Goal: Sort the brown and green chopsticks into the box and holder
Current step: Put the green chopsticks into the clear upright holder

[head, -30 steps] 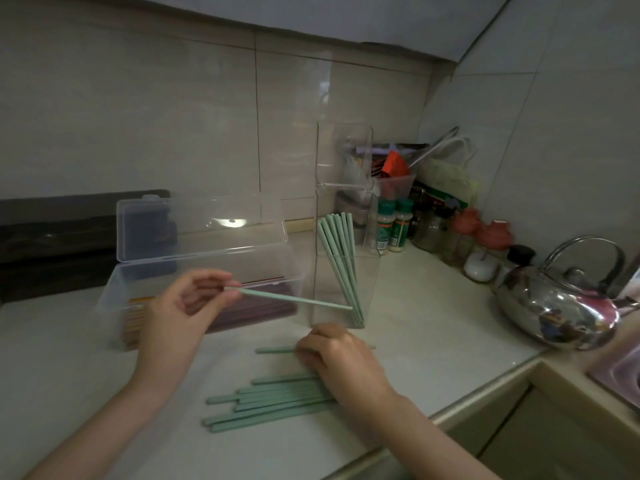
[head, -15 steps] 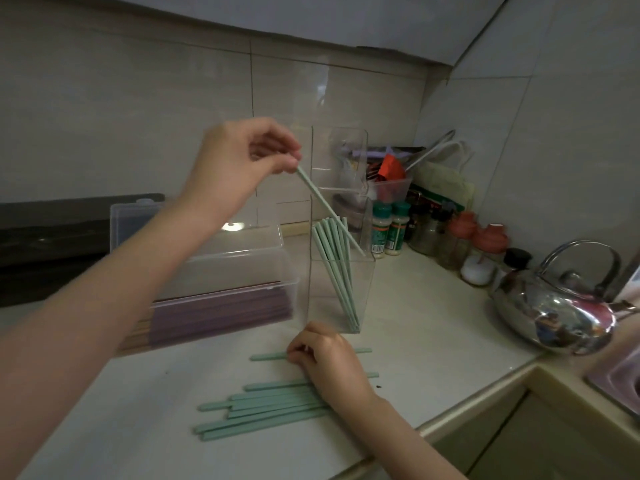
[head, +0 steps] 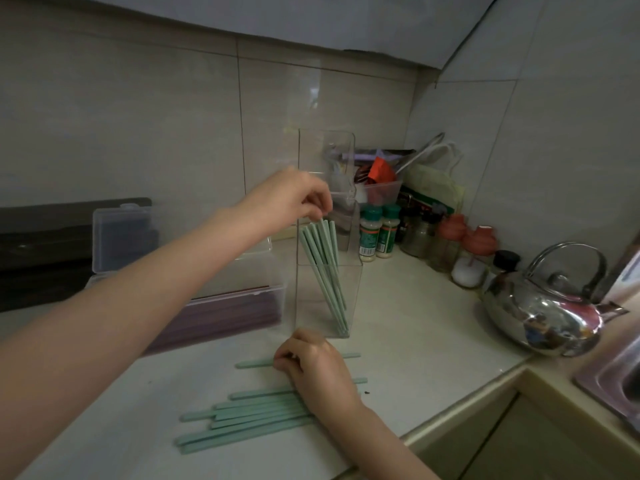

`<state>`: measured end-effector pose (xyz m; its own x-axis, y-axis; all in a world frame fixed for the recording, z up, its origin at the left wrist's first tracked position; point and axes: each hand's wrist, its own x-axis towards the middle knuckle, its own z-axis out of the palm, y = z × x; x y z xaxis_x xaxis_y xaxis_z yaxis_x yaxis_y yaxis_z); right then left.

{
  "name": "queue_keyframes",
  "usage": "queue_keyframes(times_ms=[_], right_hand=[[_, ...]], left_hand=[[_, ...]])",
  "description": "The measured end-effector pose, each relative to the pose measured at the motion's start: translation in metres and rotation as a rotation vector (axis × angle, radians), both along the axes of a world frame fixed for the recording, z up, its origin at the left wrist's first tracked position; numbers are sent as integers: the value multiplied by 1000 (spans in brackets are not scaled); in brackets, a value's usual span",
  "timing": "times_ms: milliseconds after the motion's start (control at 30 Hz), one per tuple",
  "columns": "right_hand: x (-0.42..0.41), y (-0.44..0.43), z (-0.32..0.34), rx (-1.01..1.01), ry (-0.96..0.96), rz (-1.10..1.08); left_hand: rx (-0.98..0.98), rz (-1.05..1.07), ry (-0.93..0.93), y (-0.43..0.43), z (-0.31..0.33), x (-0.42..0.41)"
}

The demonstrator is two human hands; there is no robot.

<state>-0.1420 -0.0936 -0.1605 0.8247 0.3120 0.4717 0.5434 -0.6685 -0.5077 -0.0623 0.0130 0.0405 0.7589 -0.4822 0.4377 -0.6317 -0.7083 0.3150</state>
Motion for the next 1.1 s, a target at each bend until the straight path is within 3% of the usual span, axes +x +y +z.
queue_keyframes(times_ms=[167,300,767,967,1100], right_hand=[[0,-1,-1,3,-6,1],[-1,0,-1,-5,-17,-6],[0,-2,-1,-8,-58,0],[1,1,2,-103,-107,-29],[1,4,5,-181,-309,-78]], left_hand=[[226,77,-291,-9,-10,2],[352,77,-398,-8,-25,9],[549,28,-405,1,-50,11],[353,-31,-494,12,-53,-7],[-22,-54,-473,25,-60,-59]])
